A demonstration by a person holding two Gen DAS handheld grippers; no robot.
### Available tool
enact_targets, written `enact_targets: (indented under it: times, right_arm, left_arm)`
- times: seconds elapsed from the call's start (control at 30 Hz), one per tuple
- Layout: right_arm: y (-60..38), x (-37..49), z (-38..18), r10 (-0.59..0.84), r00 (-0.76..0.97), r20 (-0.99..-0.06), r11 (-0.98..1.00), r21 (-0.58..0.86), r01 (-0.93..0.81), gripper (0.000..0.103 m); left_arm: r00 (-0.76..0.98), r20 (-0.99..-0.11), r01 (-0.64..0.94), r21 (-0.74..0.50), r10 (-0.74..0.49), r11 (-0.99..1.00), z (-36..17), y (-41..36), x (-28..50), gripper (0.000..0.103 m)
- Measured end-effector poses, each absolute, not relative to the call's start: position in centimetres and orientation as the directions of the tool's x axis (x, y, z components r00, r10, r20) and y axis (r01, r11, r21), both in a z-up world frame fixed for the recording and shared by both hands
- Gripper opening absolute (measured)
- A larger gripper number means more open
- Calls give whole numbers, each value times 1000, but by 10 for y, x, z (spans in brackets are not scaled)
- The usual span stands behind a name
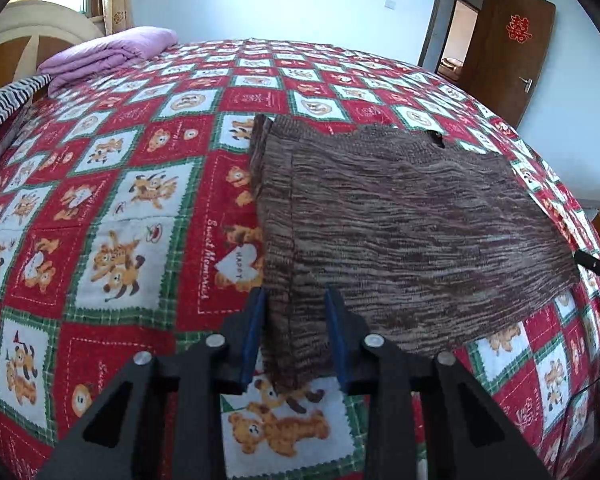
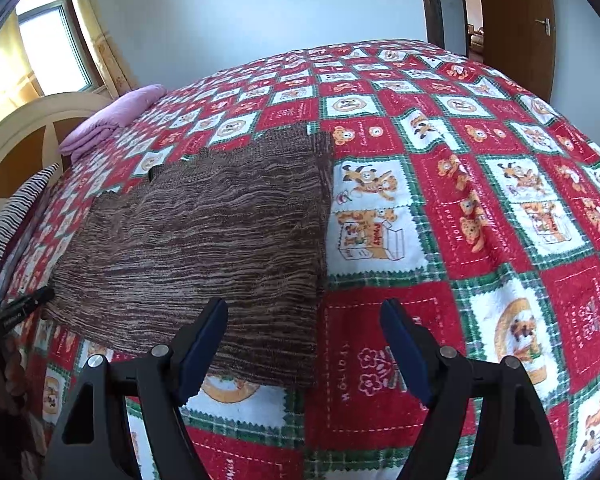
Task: Fold small clothes
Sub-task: 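Grasp the folded sweater edge with the left gripper while the right gripper grasps it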
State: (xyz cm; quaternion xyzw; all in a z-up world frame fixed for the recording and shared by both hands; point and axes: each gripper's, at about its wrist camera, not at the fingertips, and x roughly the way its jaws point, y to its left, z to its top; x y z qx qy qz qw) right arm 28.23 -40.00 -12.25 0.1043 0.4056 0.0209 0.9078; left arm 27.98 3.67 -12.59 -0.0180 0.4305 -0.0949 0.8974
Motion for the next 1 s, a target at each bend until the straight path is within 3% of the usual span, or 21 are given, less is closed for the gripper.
enact_targets:
  times: [0.17, 0.23, 0.27, 0.33, 0.4, 0.47, 0.57, 0.6, 1.0]
  right_arm:
    - [-396, 280, -123, 132, 666, -734, 978, 204, 31, 70]
    - [-396, 279, -123, 129, 665, -735, 981, 194, 25, 70]
    - [-396, 279, -124, 127, 664, -737, 982, 189, 22, 70]
    - [-397, 280, -127, 129, 657, -742, 982, 190, 22, 61]
    - [-398, 282, -129, 134, 650, -748, 982, 190, 17, 43]
    - [-397, 283, -129, 151, 649, -745, 980, 198, -1, 33]
    - [-389, 278, -121, 147, 667, -731, 985, 168, -34, 5]
    - [-385, 276, -118, 154, 664, -731, 986, 162, -51, 3]
    - [-393, 273, -127, 117, 641, -759, 990, 138, -17, 2]
  left_arm:
    - [609, -777, 151, -84, -160, 985, -132, 38, 282, 31]
    - [617, -771, 154, -76, -156, 985, -132, 38, 281, 7]
    - [615, -772, 157, -80, -161, 984, -132, 39, 281, 7]
    - [621, -767, 151, -84, -161, 985, -130, 40, 280, 6]
    - [630, -761, 148, -79, -156, 986, -128, 41, 278, 5]
    - [643, -750, 152, -73, -155, 986, -125, 41, 275, 4]
    - [663, -731, 155, -79, -163, 985, -116, 45, 270, 3]
    - [669, -724, 162, -82, -170, 983, -114, 46, 268, 3]
    - [659, -734, 188, -51, -164, 981, -126, 51, 248, 2]
